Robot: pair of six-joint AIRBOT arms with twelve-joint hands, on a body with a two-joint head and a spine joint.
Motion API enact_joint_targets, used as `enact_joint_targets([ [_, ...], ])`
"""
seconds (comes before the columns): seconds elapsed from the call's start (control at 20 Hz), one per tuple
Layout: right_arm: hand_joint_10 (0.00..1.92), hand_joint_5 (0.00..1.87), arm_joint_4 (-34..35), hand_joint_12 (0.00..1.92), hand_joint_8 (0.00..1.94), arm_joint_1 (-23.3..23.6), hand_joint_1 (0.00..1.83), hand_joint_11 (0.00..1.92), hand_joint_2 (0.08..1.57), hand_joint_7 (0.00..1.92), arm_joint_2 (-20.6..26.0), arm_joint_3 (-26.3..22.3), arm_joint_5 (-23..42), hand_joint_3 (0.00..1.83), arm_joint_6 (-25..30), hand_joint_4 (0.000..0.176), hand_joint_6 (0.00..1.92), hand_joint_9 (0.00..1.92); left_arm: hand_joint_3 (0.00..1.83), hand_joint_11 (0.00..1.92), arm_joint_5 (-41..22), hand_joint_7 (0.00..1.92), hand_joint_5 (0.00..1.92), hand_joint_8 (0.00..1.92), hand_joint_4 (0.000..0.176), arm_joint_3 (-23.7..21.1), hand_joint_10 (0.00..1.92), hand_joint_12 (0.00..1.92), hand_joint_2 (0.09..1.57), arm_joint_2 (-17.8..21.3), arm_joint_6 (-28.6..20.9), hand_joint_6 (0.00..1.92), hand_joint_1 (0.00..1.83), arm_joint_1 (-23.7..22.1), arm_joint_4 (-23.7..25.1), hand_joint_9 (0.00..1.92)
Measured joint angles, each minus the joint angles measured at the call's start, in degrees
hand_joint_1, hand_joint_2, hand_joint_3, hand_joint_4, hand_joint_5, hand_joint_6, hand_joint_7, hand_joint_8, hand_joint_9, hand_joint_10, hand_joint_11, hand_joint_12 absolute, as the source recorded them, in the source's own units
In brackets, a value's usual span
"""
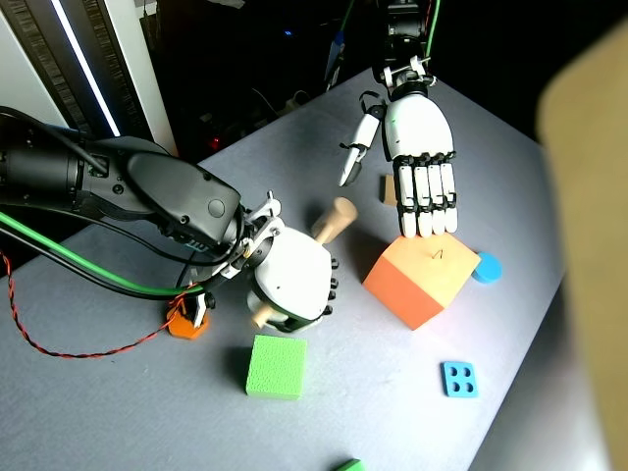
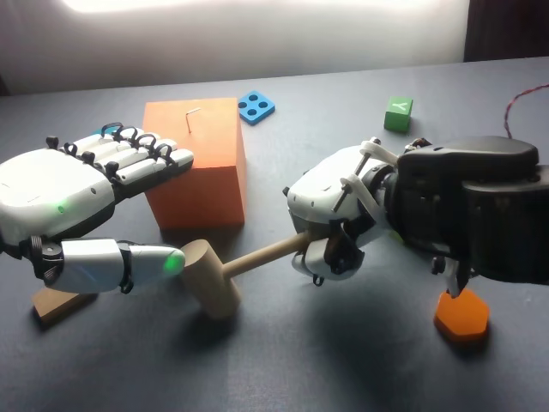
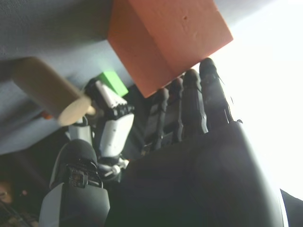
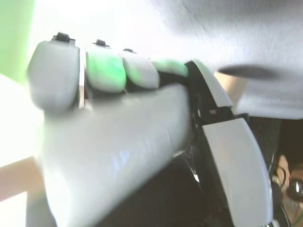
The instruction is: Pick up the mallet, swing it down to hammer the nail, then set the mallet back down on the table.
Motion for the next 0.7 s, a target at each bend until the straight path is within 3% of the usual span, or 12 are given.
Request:
enact_joint_targets([
  [0.15, 1.92, 1.2, 0.02, 1.92, 1.94, 0.26, 0.31, 1.76, 1.57, 1.55, 2.51, -2.86, 0.83, 0.12, -0.7, 0.0, 1.92, 1.68, 0.0, 0.04, 0.04, 0.08, 0.11, 0.0, 0.0, 0.0, 0.0, 0.02, 1.19, 0.0, 0.0, 0.0, 0.0, -0.11, 0.0, 0.07],
  [0.5, 1.92, 1.13, 0.02, 1.92, 1.94, 4.02, 0.33, 1.74, 1.57, 1.53, 13.2, -11.98, 1.92, 0.1, -1.09, 0.0, 1.92, 1.66, 0.0, 0.05, -0.13, 0.1, 0.12, 0.0, 0.0, 0.0, 0.0, 0.03, 1.19, 0.0, 0.02, 0.0, 0.0, -0.11, 0.02, 0.09],
  [0.7, 1.92, 1.15, 0.11, 1.92, 1.94, 6.6, 0.3, 1.76, 1.57, 1.55, 18.99, -14.38, 0.59, 0.12, 4.17, 0.0, 1.92, 1.68, 0.0, 0.04, -0.04, 0.1, 0.12, 0.0, 0.0, 0.0, 0.0, 0.02, 1.19, 0.0, 0.02, 0.0, 0.0, -0.13, 0.02, 0.08],
])
